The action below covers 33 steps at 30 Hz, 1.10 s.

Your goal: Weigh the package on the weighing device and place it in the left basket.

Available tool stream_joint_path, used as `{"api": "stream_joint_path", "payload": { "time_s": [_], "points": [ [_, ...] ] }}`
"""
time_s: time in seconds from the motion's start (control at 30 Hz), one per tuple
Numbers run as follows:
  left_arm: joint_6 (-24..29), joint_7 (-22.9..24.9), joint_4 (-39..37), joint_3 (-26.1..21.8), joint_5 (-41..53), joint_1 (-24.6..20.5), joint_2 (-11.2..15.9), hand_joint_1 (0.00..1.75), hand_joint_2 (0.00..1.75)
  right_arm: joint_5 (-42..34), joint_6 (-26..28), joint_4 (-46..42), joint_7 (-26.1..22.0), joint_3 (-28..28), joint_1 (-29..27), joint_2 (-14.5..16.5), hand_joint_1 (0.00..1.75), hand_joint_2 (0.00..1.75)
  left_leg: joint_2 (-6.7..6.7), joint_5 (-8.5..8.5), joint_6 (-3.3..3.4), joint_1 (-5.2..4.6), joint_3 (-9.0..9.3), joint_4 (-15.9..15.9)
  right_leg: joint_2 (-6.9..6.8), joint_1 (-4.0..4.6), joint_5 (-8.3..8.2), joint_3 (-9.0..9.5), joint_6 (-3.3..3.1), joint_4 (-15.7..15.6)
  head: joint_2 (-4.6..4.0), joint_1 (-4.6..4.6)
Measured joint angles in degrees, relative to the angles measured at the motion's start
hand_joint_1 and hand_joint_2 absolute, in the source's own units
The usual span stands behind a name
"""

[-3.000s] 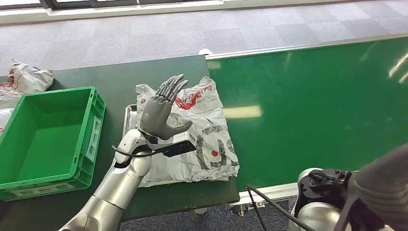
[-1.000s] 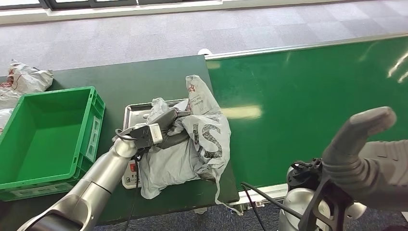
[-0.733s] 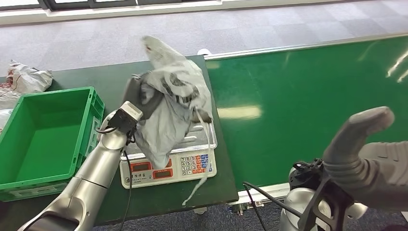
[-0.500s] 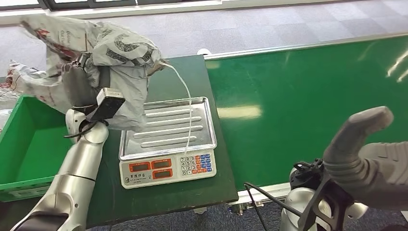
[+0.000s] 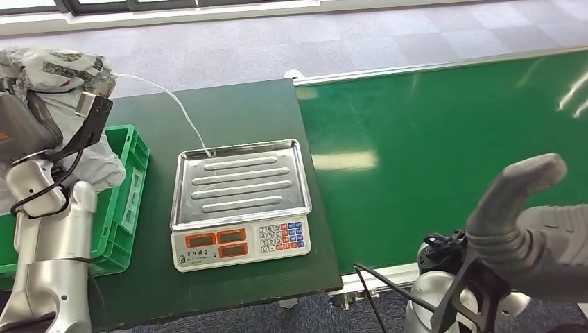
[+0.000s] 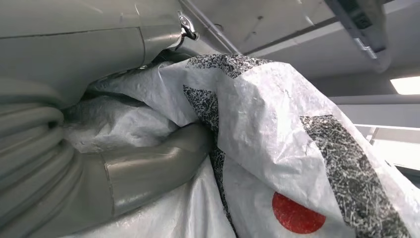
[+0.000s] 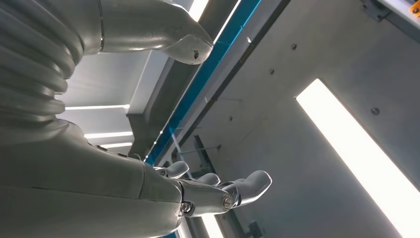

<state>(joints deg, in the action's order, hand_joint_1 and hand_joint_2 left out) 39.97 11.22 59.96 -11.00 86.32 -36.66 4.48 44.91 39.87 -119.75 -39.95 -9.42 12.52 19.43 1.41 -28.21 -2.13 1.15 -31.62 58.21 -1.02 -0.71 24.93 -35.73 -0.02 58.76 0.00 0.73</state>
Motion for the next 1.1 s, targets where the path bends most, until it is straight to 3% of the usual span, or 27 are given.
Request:
{"api": "stream_joint_path", "payload": {
  "time_s": [0.17, 0.27, 0.43, 0.47, 0.5, 0.57, 0.6, 0.63, 0.83, 1.1],
  "points": [
    [0.0, -2.0, -1.4, 5.2, 0.0, 0.4, 3.4, 1.75, 1.75, 0.0, 0.0, 0.0, 0.0, 0.0, 0.0, 0.0, 0.00, 1.75, 0.10, 0.03, -0.03, -0.03, -0.05, 0.0, 0.06, -0.05, -0.09, -0.05, -0.03, 0.0, 0.00, -0.02],
    [0.0, 2.9, -5.1, 8.3, 0.0, -0.7, 4.8, 1.75, 1.75, 0.1, 0.0, 0.0, 0.0, 0.0, -0.1, 0.0, 0.00, 1.75, 0.14, 0.03, -0.03, -0.07, -0.04, 0.0, 0.14, -0.09, -0.13, -0.10, -0.03, 0.0, 0.00, -0.01],
    [-0.6, 9.0, -20.9, 10.4, -2.2, -5.5, 6.6, 1.75, 1.75, 0.5, 0.0, 0.0, 0.0, 0.0, -0.4, 0.0, 0.00, 1.75, 0.29, 0.05, -0.05, -0.03, -0.05, 0.0, 0.21, -0.08, -0.19, -0.11, -0.10, 0.0, 0.00, -0.02],
    [-0.6, 9.1, -23.6, 9.9, -3.8, -6.0, 7.1, 1.56, 1.75, 0.5, 0.0, 0.0, 0.0, 0.0, -0.5, -0.1, 0.00, 1.75, 0.37, 0.05, -0.06, -0.01, -0.04, 0.0, 0.26, -0.08, -0.21, -0.13, -0.13, 0.0, 0.00, -0.02],
    [-0.6, 9.0, -26.0, 9.2, -5.7, -6.3, 7.5, 1.13, 1.75, 0.5, 0.0, 0.0, 0.0, 0.0, -0.6, -0.1, 0.00, 1.75, 0.43, 0.05, -0.06, 0.00, -0.03, 0.0, 0.31, -0.06, -0.21, -0.16, -0.13, 0.0, 0.00, -0.02],
    [-0.5, 8.6, -29.6, 7.1, -9.4, -6.5, 8.3, 0.25, 0.87, 0.3, 0.0, 0.0, 0.0, 0.0, -0.8, -0.1, 0.00, 1.75, 0.46, 0.05, -0.07, 0.01, -0.03, 0.0, 0.37, -0.02, -0.22, -0.21, -0.14, 0.0, 0.00, -0.01],
    [-0.4, 8.3, -30.9, 6.0, -10.6, -6.5, 8.6, 0.00, 0.44, 0.3, 0.0, 0.0, 0.0, 0.0, -0.8, -0.2, 0.00, 1.75, 0.45, 0.06, -0.07, 0.01, -0.04, 0.0, 0.37, 0.00, -0.21, -0.23, -0.15, 0.0, 0.00, -0.01],
    [-0.3, 8.0, -32.1, 4.9, -11.5, -6.5, 8.9, 0.00, 0.00, 0.2, 0.0, 0.0, 0.0, 0.0, -0.9, -0.2, 0.00, 1.75, 0.40, 0.06, -0.07, 0.01, -0.06, 0.0, 0.34, 0.02, -0.20, -0.23, -0.15, 0.0, 0.00, -0.01],
    [0.0, 5.1, -35.5, 0.5, -13.3, -6.3, 9.1, 0.00, 0.00, 0.1, 0.0, 0.0, 0.0, 0.0, -0.9, -0.2, 0.00, 1.75, 0.20, 0.07, -0.08, 0.00, -0.16, 0.0, 0.20, 0.00, -0.18, -0.23, -0.15, 0.0, 0.00, -0.03],
    [0.0, 3.7, -34.3, -4.6, -13.1, -6.3, 8.1, 0.00, 0.00, 0.1, 0.0, 0.0, 0.0, 0.1, -0.9, -0.2, 0.00, 1.75, 0.21, 0.07, -0.08, -0.01, -0.15, 0.0, 0.21, -0.01, -0.19, -0.23, -0.14, 0.0, 0.00, -0.01]
  ]
}}
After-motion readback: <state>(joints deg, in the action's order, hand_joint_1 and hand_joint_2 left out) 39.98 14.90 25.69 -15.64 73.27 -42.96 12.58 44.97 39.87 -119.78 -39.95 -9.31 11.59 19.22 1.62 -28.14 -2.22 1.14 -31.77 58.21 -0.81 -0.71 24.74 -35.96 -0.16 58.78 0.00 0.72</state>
